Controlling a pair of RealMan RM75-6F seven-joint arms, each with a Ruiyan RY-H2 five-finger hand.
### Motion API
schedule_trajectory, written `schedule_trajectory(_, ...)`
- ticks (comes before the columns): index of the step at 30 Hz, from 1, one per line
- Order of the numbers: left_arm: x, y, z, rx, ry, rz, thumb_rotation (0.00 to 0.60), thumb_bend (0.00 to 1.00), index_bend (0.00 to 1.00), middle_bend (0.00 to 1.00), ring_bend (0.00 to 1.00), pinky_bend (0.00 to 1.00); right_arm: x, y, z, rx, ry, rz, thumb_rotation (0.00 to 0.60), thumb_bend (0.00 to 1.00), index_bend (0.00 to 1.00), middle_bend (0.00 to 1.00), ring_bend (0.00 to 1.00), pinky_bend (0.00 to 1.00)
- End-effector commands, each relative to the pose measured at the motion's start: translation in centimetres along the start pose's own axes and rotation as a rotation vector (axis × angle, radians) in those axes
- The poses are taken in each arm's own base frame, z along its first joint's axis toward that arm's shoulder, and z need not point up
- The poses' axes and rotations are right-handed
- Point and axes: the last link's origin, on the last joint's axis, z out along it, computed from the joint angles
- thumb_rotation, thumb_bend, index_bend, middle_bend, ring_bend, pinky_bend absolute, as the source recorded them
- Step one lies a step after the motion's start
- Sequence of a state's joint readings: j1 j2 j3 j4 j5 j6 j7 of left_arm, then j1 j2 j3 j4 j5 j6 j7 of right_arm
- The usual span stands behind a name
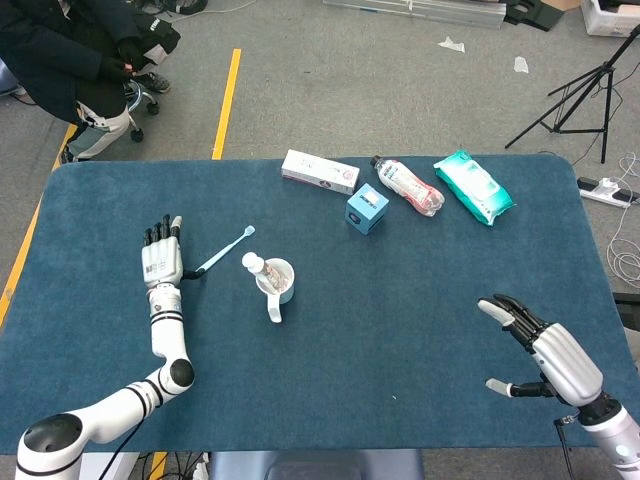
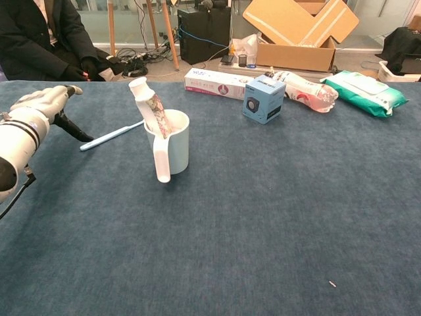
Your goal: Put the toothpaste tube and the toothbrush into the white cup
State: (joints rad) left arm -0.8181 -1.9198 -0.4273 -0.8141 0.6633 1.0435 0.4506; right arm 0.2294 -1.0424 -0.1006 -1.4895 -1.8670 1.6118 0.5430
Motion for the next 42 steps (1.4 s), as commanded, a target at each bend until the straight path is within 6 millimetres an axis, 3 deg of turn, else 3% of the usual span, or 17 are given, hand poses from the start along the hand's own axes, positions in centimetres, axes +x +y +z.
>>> schedule_trajectory(1,0.5,0.3,-0.8,-0.042,0.003,-0.022,0.6,0.07,0.07,0.0,0.0,0.0,-0.1,0.0,0.1,0.0,-0.003,-0.002,0.6,0.01,0.02,0.15,0.09,0.4)
schedule_trajectory(7,1.4,0.7,-3.0,-0.093,-0.047,-0.048,0.6,0.07,0.31,0.0,0.0,0.0,-0.5,-0.3,0.1,0.003,-0.013,-0.014,0.6,0.01,0.02,0.15,0.09,0.4)
schedule_trajectory(15,2.6,1.1,-4.7,-0.112,-0.071,-0.052,0.6,0.07,0.46,0.0,0.0,0.0,-1.3,-0.4,0.4,-0.001,-0.038,-0.032,0.6,0.01,0.02,0.15,0.09,0.4)
schedule_trajectory(42,0.0,1.0,-2.6,0.0,-0.092,0.001,0.6,0.06,0.51,0.0,0.0,0.0,-0.4,-0.3,0.1,0.0,-0.014,-0.013,0.6,0.01,0.02,0.15,0.09,0.4)
